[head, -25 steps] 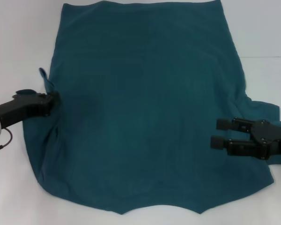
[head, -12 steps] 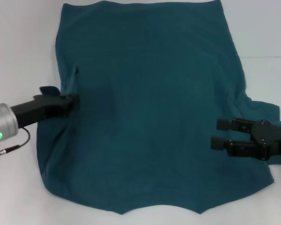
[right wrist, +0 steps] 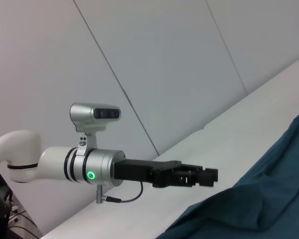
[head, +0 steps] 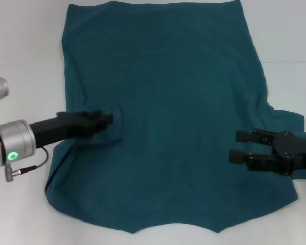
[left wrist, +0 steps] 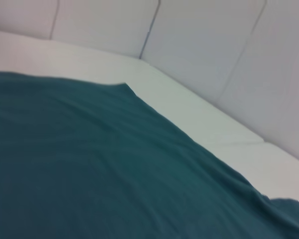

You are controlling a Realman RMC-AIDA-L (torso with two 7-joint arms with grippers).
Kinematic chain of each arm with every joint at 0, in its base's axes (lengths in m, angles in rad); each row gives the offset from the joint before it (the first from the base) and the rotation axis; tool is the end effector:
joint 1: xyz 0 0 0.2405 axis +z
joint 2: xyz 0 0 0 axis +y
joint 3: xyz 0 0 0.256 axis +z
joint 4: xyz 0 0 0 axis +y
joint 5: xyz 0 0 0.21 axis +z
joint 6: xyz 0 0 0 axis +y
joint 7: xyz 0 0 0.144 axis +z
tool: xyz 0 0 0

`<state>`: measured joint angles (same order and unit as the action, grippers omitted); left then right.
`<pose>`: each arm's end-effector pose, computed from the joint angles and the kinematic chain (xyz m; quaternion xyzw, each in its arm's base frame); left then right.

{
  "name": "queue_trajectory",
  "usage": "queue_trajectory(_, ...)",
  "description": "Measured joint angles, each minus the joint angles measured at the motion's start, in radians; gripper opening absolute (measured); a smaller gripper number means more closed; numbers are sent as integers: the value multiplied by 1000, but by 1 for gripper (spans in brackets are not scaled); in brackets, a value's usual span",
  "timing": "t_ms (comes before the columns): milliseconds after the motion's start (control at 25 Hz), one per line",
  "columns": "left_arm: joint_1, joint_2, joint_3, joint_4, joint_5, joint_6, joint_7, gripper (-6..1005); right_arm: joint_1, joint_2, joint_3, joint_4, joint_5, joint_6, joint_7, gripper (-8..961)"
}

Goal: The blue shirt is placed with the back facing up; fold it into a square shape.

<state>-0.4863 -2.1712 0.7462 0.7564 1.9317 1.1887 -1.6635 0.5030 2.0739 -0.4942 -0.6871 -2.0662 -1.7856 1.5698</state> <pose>-0.2722 0.3604 -0.0120 -0.8605 -0.3708 -0.2420 0.2520 0.2670 0.3049 0.0262 -0.8994 0.3025 0.3069 0.0727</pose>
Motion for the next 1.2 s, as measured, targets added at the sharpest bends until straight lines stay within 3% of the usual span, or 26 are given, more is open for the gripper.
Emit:
queue_trajectory(80, 9, 1, -13, 9, -13, -2, 2, 183, 4, 0, 0, 3, 0, 0, 0, 871)
queue_trajectory(280, 29, 3, -60, 14, -25, -22, 42, 412, 9, 0, 1, 14, 0, 12, 2, 870)
queue_trajectory(520, 51, -1, -62, -10, -25, -41, 162, 586, 9, 0, 2, 14, 0, 24, 23, 869)
queue_trajectory(880, 44, -2, -51, -85, -27, -132, 368, 587, 17, -7, 2, 48, 0, 36, 31, 867)
queue_trajectory(1200, 28, -2, -37, -117, -27, -224, 428, 579, 25, -11, 1, 57, 0, 45, 53, 866)
